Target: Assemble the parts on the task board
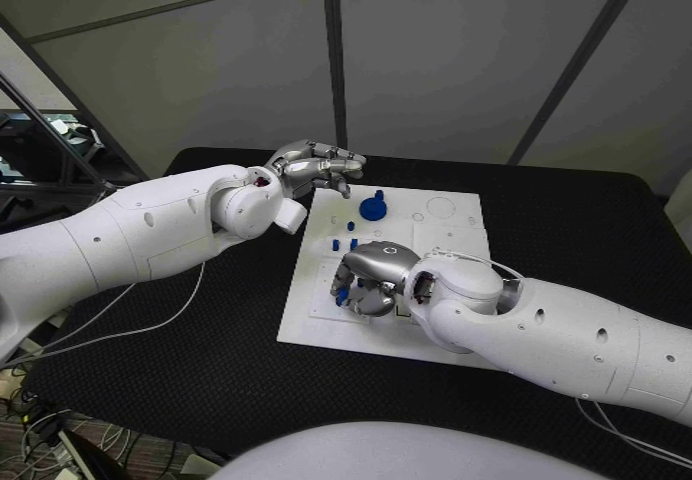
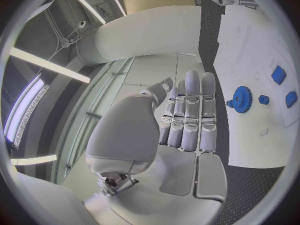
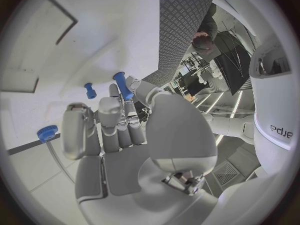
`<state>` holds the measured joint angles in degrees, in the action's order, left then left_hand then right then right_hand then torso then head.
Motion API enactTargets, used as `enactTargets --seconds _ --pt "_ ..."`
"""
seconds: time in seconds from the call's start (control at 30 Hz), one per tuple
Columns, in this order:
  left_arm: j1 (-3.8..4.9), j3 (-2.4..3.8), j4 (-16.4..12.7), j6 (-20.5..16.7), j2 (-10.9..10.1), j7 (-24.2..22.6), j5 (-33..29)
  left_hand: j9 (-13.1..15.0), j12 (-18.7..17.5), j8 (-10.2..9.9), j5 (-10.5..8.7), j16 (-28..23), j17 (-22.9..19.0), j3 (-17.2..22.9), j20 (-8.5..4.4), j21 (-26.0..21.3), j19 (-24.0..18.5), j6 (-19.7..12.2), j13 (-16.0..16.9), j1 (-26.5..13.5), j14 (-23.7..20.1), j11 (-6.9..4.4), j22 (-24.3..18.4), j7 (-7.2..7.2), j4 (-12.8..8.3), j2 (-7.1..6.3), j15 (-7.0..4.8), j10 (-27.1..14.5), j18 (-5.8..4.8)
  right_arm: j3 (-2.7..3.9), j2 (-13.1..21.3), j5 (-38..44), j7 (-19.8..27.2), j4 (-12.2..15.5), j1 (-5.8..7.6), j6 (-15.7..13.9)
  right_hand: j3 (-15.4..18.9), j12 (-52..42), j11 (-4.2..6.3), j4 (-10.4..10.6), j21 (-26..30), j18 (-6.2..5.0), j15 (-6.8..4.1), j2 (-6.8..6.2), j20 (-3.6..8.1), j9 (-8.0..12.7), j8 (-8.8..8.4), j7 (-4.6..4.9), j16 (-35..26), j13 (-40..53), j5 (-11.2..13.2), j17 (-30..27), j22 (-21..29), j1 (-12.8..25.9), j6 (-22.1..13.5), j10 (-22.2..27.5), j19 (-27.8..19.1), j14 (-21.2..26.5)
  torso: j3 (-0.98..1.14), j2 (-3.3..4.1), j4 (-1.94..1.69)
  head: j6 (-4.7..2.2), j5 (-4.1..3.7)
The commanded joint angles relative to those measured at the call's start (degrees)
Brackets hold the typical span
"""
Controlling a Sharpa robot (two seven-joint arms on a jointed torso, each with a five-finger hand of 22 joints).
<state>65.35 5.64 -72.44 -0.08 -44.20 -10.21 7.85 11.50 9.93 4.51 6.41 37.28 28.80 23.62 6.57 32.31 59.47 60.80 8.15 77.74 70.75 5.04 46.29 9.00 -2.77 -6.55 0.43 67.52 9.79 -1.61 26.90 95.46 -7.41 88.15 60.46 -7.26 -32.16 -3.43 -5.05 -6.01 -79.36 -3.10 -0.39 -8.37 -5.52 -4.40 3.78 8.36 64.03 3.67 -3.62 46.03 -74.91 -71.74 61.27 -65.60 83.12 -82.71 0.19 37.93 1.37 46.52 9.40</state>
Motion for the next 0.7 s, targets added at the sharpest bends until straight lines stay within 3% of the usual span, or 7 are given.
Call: enactTargets --seconds 0.03,0.23,0.5,0.7 --pt "0.09 0.04 -0.04 0.7 0.05 -0.09 -0.29 0.07 -0.03 -0.28 0.13 -0.39 -0.08 0.05 0.09 -0.27 0.32 -0.3 0.09 0.02 0.08 0.04 -0.09 -0.02 -0.32 0.63 0.24 -0.33 0.58 -0.09 -0.12 0.72 0.56 -0.06 0.1 -1.78 0.64 -0.05 -0.28 -0.15 0.77 -0.34 0.47 -1.2 -0.45 0.32 -0.28 0.05 -0.48 0.02 0.41 -0.85 -2.27 0.16 -1.08 1.56 -0.39 0.21 0.0 0.01 0.01 0.0 0.11" --pt "0.09 0.04 0.05 0.75 0.06 0.0 -0.29 0.1 -0.04 -0.31 0.09 -0.45 -0.08 0.01 0.1 -0.33 0.31 -0.32 0.1 -0.02 0.08 0.05 -0.1 -0.01 -0.33 0.66 0.25 -0.37 0.58 -0.24 -0.09 0.74 1.75 -0.05 0.09 -4.89 2.89 -0.32 -0.69 -0.5 3.77 -1.18 0.84 -2.07 -0.93 0.63 -0.19 -0.43 -2.16 0.1 0.41 -3.51 0.9 0.15 -2.98 4.81 -2.19 1.08 0.02 0.0 0.03 0.02 0.17" --pt "0.09 0.04 0.18 0.81 0.06 0.14 -0.29 0.11 -0.04 -0.32 0.09 -0.46 -0.08 0.0 0.1 -0.33 0.3 -0.33 0.1 -0.03 0.08 0.05 -0.1 0.0 -0.33 0.67 0.25 -0.38 0.58 -0.28 0.38 -0.03 3.46 0.33 0.02 -9.53 5.56 -0.55 -1.07 -0.32 5.96 -1.7 1.08 -2.14 -1.25 0.7 -0.26 -1.2 -3.5 0.07 0.37 -5.68 3.12 -0.4 -4.65 6.99 -3.37 1.78 0.05 -0.01 0.02 -0.07 0.11" --pt "0.08 0.04 0.24 0.87 0.01 0.17 -0.29 0.11 -0.04 -0.32 0.09 -0.46 -0.08 0.0 0.1 -0.33 0.3 -0.33 0.1 -0.03 0.08 0.05 -0.1 0.0 -0.33 0.67 0.25 -0.38 0.58 -0.26 2.59 -1.36 4.64 2.29 -0.2 -12.95 7.87 -0.98 -1.3 -0.05 7.42 -2.04 1.31 -2.45 -1.43 0.71 -0.24 -1.85 -4.59 0.06 0.36 -7.47 4.59 -1.41 -6.57 8.52 -4.05 2.23 0.05 -0.05 0.04 -0.3 -0.14"
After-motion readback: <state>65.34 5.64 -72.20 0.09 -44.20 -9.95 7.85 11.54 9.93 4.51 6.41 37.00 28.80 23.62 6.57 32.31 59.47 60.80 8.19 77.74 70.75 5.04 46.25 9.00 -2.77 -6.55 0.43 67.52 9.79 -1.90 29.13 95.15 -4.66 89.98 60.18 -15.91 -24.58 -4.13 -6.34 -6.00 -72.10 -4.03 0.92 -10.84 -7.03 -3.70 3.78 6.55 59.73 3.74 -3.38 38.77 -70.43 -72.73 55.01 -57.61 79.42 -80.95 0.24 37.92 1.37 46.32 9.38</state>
